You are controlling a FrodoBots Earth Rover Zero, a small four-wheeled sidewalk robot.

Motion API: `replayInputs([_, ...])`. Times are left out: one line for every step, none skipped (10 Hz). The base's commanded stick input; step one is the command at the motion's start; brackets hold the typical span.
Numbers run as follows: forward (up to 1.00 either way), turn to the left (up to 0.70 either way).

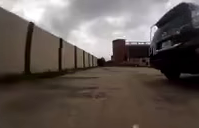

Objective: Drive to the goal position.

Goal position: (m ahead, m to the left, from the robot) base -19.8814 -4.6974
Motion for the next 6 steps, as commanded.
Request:
replayInputs([1.0,0.0])
replayInputs([1.0,0.0])
replayInputs([1.0,0.0])
replayInputs([1.0,0.0])
replayInputs([1.0,0.0])
replayInputs([1.0,0.0])
